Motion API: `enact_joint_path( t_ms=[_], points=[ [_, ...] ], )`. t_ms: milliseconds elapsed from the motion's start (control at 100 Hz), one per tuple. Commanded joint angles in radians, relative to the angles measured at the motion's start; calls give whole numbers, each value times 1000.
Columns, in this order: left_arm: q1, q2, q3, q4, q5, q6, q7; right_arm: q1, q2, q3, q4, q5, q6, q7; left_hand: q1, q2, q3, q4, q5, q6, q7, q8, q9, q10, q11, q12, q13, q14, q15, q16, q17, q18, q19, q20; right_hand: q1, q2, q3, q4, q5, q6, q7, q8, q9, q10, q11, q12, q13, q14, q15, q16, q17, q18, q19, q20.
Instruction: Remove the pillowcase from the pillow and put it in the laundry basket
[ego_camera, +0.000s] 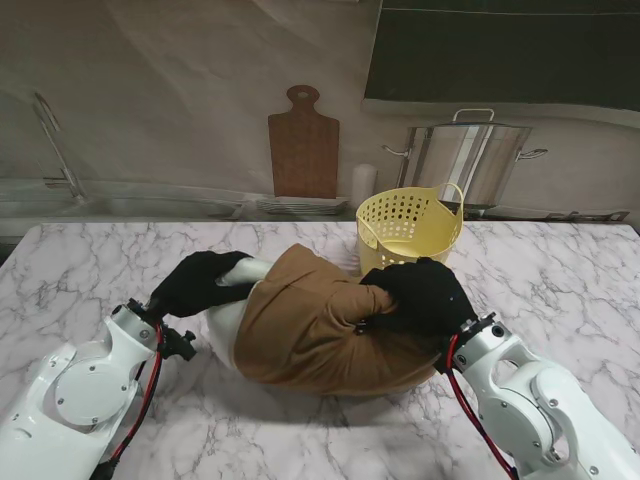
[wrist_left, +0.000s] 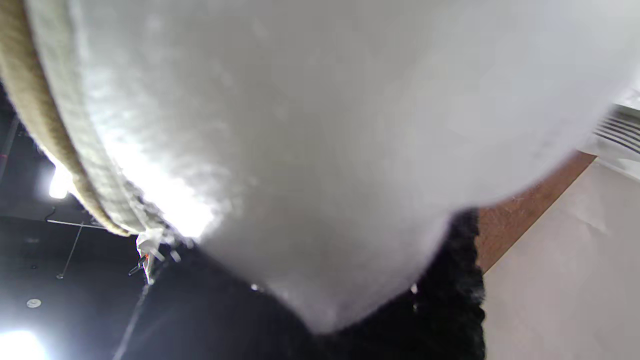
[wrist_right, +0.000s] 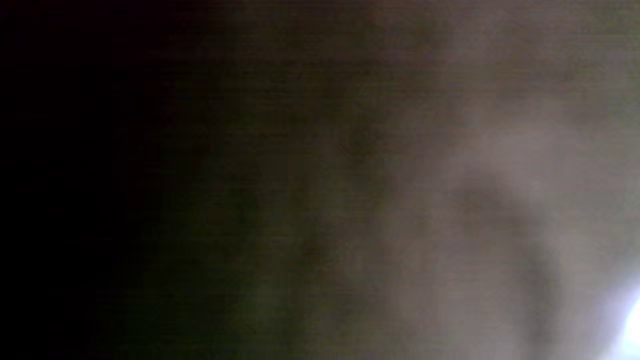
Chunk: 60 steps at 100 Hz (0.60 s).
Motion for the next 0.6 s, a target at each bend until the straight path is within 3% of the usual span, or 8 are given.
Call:
enact_joint_path(
  t_ms=[0, 160, 350, 430, 510, 550, 590],
  points=[
    [4, 6, 3, 27, 9, 15, -20, -31, 12, 22, 4, -15, 12, 10, 149, 17, 51, 21, 79, -64, 112, 60, 38, -12, 42, 30, 36, -10, 47, 30, -3, -16, 387, 9, 98, 131, 169, 58, 145, -5, 162, 114, 69, 25, 105, 34, 95, -67, 122, 58, 27, -16, 39, 19],
    [-3, 12, 7, 34, 19, 28, -44, -76, 8, 66, -11, -28, 18, -14, 151, 15, 53, 22, 81, -69, 107, 69, 39, -7, 37, 33, 39, -13, 45, 28, 1, -27, 386, 6, 89, 125, 181, 62, 154, 6, 154, 113, 77, 28, 114, 41, 104, -62, 149, 61, 37, -18, 52, 20],
    [-12, 13, 13, 44, 23, 47, -49, -107, 4, 95, -8, -13, 4, -37, 154, 10, 55, 23, 87, -65, 103, 75, 46, 8, 34, 37, 49, -13, 48, 27, 16, -36, 392, 3, 99, 91, 187, 73, 117, -37, 132, 83, 38, 1, 58, 17, 55, -59, 91, 28, -2, -2, 19, 7],
    [-18, 12, 17, 50, 30, 58, -47, -110, 8, 114, 1, -16, -64, -29, 155, 9, 56, 23, 89, -63, 102, 76, 49, 2, 35, 38, 51, -12, 50, 27, 19, -38, 394, 2, 183, 11, 357, 62, 41, -224, 31, 150, 21, -84, -110, 75, -41, -88, -50, 1, -65, -1, -64, -2],
    [-24, 11, 23, 56, 34, 69, -41, -113, 10, 123, 7, -16, -115, -26, 155, 8, 56, 24, 90, -63, 101, 78, 50, -9, 36, 40, 54, -12, 51, 27, 23, -39, 397, 2, 220, 2, 471, 39, 71, -250, -64, 222, -10, -111, -173, 73, -116, -86, -132, 14, -115, -8, -119, -5],
    [-29, 10, 27, 61, 34, 76, -40, -115, 12, 129, 9, -18, -137, -22, 154, 9, 56, 24, 91, -63, 101, 79, 50, -7, 36, 41, 55, -12, 52, 27, 24, -39, 398, 1, 214, 17, 501, 46, 58, -258, -97, 247, -61, -116, -197, 39, -173, -77, -210, -11, -158, -7, -163, -15],
    [-36, 9, 32, 67, 35, 84, -35, -119, 13, 136, 7, -15, -151, -10, 155, 8, 57, 24, 90, -63, 100, 79, 50, -7, 36, 41, 54, -12, 52, 26, 24, -39, 399, 1, 176, 51, 487, 79, 23, -254, -154, 232, -125, -115, -218, -26, -244, -58, -288, -89, -211, -3, -220, -29]
  ],
)
